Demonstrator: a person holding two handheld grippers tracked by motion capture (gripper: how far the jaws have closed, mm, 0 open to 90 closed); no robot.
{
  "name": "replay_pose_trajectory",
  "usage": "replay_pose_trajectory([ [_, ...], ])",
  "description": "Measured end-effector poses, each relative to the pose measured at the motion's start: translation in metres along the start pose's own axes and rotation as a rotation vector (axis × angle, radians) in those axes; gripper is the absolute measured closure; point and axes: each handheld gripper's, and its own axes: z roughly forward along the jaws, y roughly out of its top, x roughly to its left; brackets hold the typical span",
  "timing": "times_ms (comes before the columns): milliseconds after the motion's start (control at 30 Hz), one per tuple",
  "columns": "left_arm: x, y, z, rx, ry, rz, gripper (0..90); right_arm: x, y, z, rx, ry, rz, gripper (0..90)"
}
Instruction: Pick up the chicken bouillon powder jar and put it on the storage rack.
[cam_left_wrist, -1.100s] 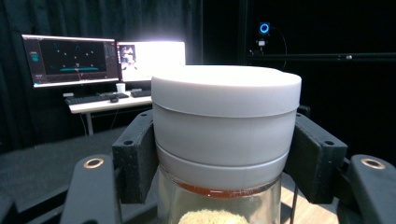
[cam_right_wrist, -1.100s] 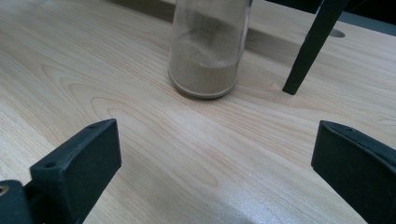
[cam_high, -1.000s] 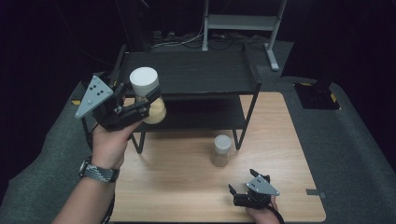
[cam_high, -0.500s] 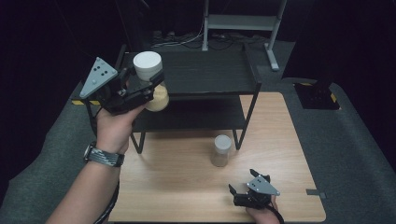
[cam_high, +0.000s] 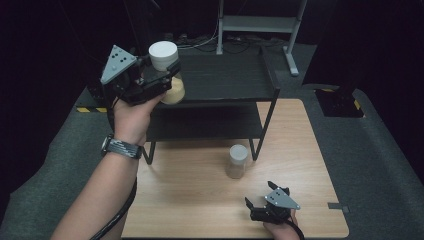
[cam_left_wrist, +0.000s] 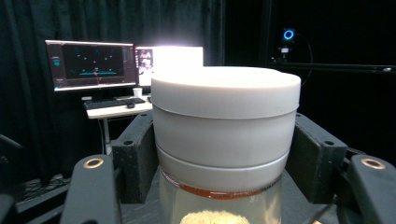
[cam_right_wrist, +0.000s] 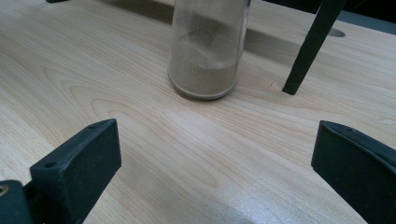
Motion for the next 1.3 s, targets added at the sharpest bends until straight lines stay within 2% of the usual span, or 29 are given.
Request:
replay_pose_trajectory([
  [600,0.000,0.002,0.027,0.030,0.051,0.021,33.8,-0.001,-0.001,0.000,-0.004,0.005,0.004,0.5],
  [1300,0.000,0.000,0.039,0.040,0.063,0.027,33.7,-0.002,-0.001,-0.001,-0.007,0.007,0.007,0.5],
])
